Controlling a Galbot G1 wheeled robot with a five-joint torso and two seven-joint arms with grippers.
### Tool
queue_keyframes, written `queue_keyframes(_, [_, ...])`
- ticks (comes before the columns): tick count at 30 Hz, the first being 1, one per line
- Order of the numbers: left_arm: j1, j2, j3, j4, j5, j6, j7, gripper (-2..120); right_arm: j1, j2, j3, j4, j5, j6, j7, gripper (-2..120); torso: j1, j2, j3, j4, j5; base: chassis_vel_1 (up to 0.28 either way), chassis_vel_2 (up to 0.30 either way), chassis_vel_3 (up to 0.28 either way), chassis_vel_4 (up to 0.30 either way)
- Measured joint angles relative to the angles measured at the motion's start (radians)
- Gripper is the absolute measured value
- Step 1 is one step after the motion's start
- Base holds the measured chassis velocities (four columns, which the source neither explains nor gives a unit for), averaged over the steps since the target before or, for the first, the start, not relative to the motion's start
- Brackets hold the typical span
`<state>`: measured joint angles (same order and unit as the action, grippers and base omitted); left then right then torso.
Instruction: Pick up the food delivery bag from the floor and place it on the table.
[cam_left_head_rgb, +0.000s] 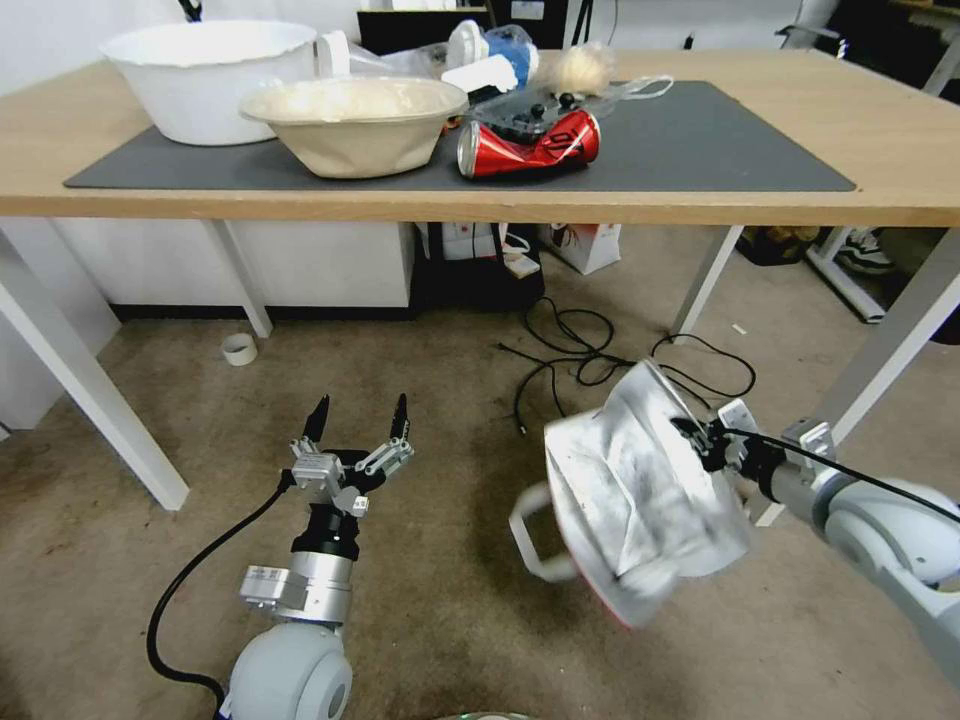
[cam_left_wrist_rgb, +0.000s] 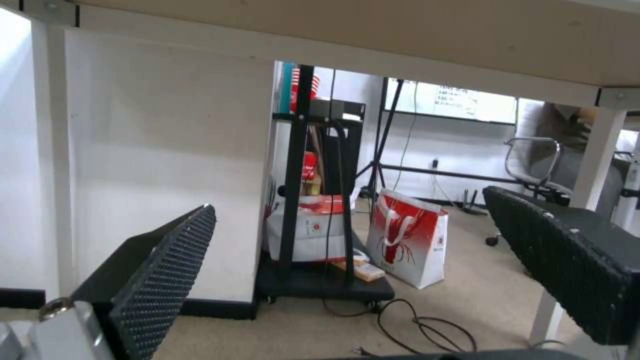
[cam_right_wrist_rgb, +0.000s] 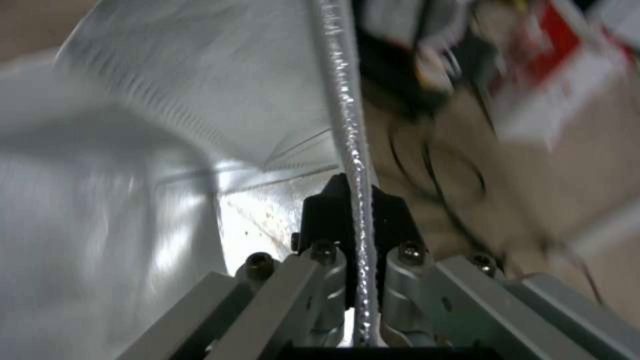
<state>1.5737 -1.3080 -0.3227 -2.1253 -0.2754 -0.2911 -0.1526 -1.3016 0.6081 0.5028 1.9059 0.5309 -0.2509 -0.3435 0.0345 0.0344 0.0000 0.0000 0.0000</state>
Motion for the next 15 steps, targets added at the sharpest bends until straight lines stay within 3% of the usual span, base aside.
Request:
queue_keyframes(4, [0.001,-0.003,-0.002,0.0,0.002,0.0,0.0,100,0.029,-0.034,-0.011,-0.018,0.01,0.105,-0.134,0,0.0,0.0,0.0,0.0,0.0001,0.0,0.0,0.0,0.0])
queue_keyframes(8, [0.005,-0.007,-0.004,-0.006,0.002,0.0,-0.001,100,0.04,-0.07,-0.015,-0.013,0.078,0.13,-0.235,0,0.0,0.0,0.0,0.0,0.0001,0.0,0.0,0.0,0.0])
queue_keyframes(15, [0.01,-0.012,-0.006,-0.017,0.007,0.0,-0.002,100,-0.022,-0.146,-0.015,0.085,0.212,0.107,-0.272,0,0.0,0.0,0.0,0.0,0.0,0.0,0.0,0.0,0.0])
